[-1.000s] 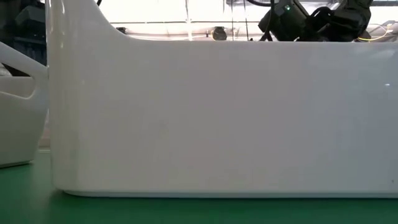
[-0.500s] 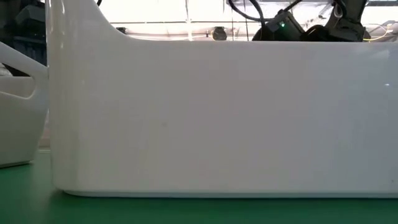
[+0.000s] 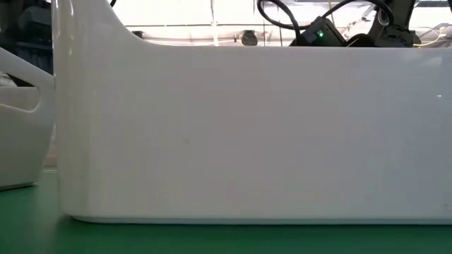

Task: Sort & place blocks by color
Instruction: Put the middle right light blue into the black bin

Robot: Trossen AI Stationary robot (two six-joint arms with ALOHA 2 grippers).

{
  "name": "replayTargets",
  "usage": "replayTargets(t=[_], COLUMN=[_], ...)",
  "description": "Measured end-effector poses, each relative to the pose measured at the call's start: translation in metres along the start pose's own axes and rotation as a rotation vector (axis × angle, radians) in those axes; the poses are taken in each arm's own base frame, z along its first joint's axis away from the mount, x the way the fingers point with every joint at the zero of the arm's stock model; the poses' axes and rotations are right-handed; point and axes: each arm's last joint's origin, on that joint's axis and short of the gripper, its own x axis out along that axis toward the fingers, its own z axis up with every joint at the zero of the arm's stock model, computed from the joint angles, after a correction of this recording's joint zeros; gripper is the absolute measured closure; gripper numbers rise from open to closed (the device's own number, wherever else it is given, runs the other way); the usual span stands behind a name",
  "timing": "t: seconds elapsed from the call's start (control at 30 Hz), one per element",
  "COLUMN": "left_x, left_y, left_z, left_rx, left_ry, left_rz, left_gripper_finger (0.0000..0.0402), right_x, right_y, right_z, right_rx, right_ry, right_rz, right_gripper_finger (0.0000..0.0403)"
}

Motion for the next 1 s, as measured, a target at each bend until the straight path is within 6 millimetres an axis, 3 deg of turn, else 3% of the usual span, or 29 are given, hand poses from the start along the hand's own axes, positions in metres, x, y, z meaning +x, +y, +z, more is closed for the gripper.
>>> replayTargets(t=[0.17,0.43,0.57,0.77,1.0], left_x=[0.000,0.000,-0.001,-0.008,-0.023], left_y=[0.000,-0.007,-0.019,-0.037,-0.051], left_z=[0.001,0.010,0.014,0.026,0.056], left_rx=[-0.015,-0.041,0.001,0.069,0.129], left_ry=[-0.015,-0.064,-0.087,-0.189,-0.476], left_rz=[0.004,-0.076,-0.204,-0.408,-0.588], left_gripper_finger=[0.0277,0.0277,0.0277,0.0277,0.0277], right_x=[0.000,-0.001,-0.006,-0.027,-0.062], right_y=[0.000,0.000,0.001,0.000,0.002], right_z=[0.000,0.002,0.008,0.037,0.069], right_rx=[0.028,0.100,0.119,0.129,0.063], right_ry=[0.000,0.006,0.000,-0.125,-0.302], right_rz=[0.002,0.039,0.082,0.109,0.148], right_gripper_finger=[0.0174,0.0287,0.0287,0.0287,0.0287])
